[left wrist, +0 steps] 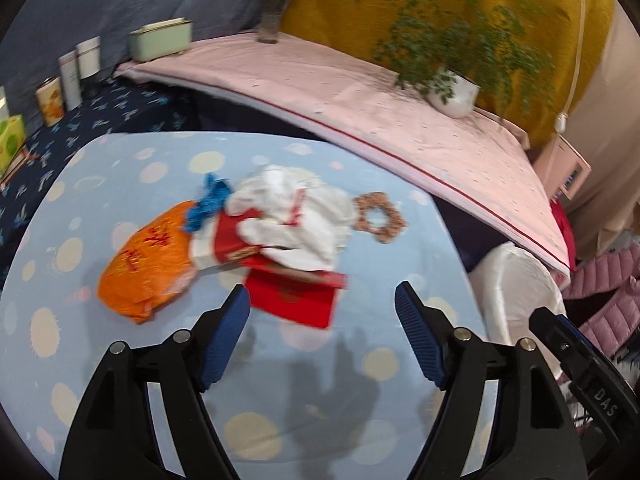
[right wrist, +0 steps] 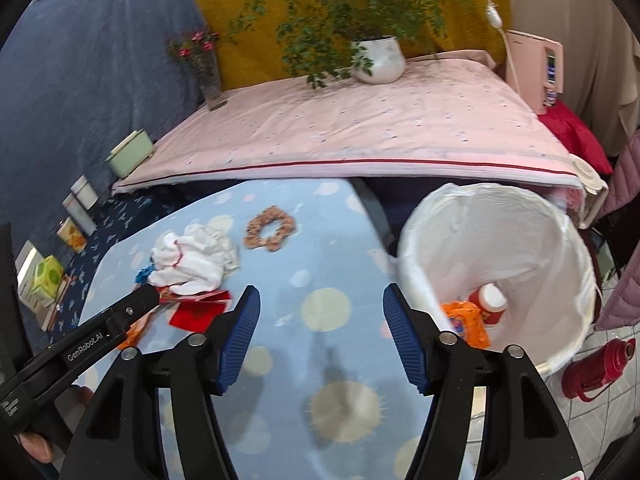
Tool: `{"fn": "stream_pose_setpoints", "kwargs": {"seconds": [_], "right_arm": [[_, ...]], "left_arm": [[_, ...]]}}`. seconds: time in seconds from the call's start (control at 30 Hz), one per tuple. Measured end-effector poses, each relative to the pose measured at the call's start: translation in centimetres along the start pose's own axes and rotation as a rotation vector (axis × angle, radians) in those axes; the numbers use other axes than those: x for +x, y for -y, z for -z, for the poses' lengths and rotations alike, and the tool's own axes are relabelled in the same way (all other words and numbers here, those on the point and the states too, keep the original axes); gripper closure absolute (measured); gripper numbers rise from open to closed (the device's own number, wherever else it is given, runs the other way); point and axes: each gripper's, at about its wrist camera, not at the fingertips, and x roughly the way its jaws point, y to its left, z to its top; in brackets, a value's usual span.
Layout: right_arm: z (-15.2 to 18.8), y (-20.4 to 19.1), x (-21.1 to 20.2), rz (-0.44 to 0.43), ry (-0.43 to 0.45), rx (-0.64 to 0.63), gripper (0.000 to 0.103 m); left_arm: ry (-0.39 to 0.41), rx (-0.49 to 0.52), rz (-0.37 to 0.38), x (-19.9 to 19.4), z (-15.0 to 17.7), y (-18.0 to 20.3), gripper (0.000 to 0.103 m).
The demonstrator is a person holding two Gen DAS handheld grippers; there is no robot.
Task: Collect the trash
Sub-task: 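Grasp the large orange bag with the left tool while the right tool grasps the red envelope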
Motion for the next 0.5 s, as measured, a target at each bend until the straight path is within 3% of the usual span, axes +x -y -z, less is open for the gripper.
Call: {"fn": "stream_pose_setpoints", "kwargs": {"seconds": [0.27, 0.5], "right_arm": [[0.7, -4.9, 3.1, -0.065, -0.070, -0.021, 0.041], [1.3, -7.7, 7.0, -0.104, -0.137, 0.029, 0.041]], "left_arm": [[-0.002, -0.073, -0.130, 0.6, -0.2, -7.9, 0.032], [-0.029, -0.119, -0.189, 2.1, -0.8, -13.2, 0.032]]}}
